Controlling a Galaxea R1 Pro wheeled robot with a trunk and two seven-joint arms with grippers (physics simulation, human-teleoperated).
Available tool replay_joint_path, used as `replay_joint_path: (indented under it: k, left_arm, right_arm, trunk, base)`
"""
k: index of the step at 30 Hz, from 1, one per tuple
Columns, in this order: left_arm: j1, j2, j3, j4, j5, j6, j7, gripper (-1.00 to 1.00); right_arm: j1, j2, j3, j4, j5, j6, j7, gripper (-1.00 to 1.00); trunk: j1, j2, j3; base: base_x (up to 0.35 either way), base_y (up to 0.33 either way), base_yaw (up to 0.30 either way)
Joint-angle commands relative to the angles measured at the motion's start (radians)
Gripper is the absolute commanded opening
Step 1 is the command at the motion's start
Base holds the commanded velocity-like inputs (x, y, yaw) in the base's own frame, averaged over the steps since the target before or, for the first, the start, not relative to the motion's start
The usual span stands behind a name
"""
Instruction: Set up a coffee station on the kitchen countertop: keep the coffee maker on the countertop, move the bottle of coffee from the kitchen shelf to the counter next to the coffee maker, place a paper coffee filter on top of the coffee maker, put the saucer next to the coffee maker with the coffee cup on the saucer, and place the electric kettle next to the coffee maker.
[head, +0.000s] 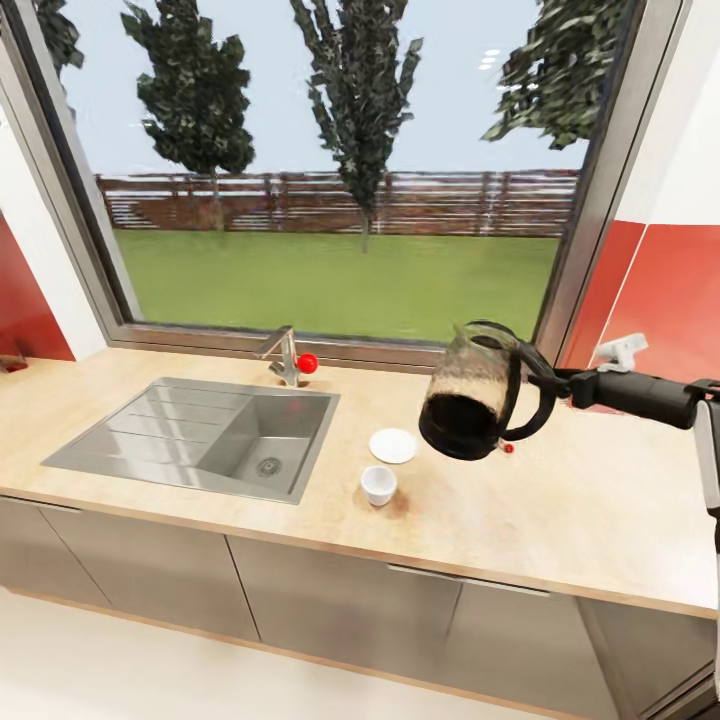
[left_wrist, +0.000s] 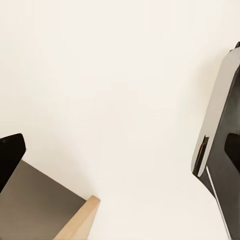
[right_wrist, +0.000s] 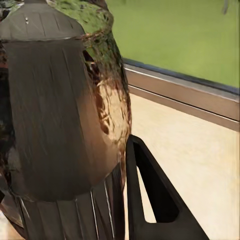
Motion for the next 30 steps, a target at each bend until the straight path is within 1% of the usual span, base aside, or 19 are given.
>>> replay_joint_path:
  k: [1,4,12,25,30]
  left_arm:
    - [-0.001,0.0,-0.008,0.001,0.009,-0.004,0.001,1.0]
    - [-0.001,0.0,-0.007,0.002,0.009,-0.005,0.002,1.0]
    - [-0.001,0.0,-0.007,0.002,0.01,-0.005,0.001,1.0]
    - [-0.001,-0.001,-0.007,0.0,0.01,-0.005,-0.003,1.0]
    - [-0.001,0.0,-0.007,0.0,0.01,-0.005,-0.008,1.0]
  right_arm:
    - [-0.008,0.0,-0.001,-0.002,0.005,0.017,0.009,-1.0]
    - [-0.017,0.0,0.0,-0.001,0.009,0.029,0.011,-1.0]
    - [-0.019,0.0,0.001,-0.001,0.009,0.031,0.013,-1.0]
    - [-0.019,0.0,0.002,0.003,0.01,0.031,0.013,-1.0]
    - [-0.019,0.001,0.003,0.003,0.01,0.031,0.013,-1.0]
  trunk:
    - [0.001,-0.002,-0.002]
    - [0.001,-0.002,-0.002]
    - [0.001,-0.002,-0.002]
    - [0.001,-0.002,-0.002]
    - [0.001,-0.002,-0.002]
  base:
    - [0.0,0.207,0.0]
    - [0.0,0.274,0.0]
    - [-0.004,0.304,0.0]
    - [-0.077,0.308,0.0]
    - [0.041,0.306,0.0]
